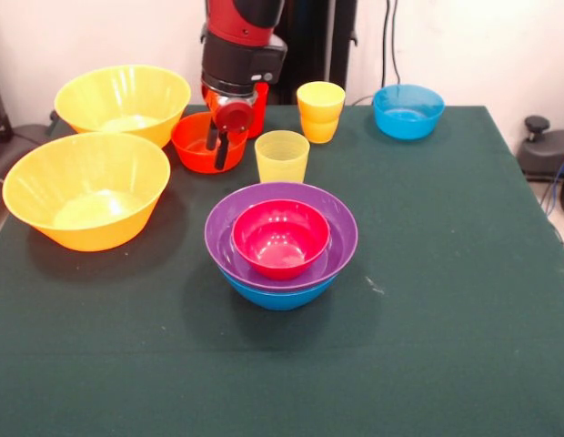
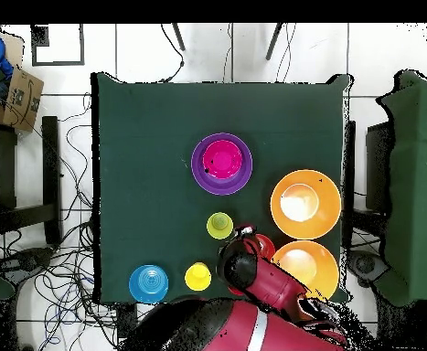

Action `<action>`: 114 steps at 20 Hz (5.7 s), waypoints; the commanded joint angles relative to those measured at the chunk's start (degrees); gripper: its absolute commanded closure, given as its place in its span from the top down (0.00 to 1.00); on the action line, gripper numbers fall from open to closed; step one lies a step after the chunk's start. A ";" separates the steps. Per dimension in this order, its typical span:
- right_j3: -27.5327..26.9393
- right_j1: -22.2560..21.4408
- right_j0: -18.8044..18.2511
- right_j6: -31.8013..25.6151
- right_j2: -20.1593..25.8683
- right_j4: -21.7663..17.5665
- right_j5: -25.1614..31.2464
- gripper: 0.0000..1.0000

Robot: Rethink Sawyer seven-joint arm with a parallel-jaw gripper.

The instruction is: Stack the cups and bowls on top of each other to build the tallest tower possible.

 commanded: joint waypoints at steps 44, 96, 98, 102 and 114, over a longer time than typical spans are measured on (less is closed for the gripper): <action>-12.88 -10.39 9.46 3.65 -1.78 2.18 32.04 0.00; -41.10 1.47 16.78 5.52 -2.49 0.31 51.71 0.00; -40.24 0.57 16.91 5.18 -2.55 0.49 52.76 0.00; -42.68 2.23 18.55 7.74 -3.71 1.21 52.72 0.00; -60.65 9.30 20.83 12.38 -8.49 3.75 65.95 0.00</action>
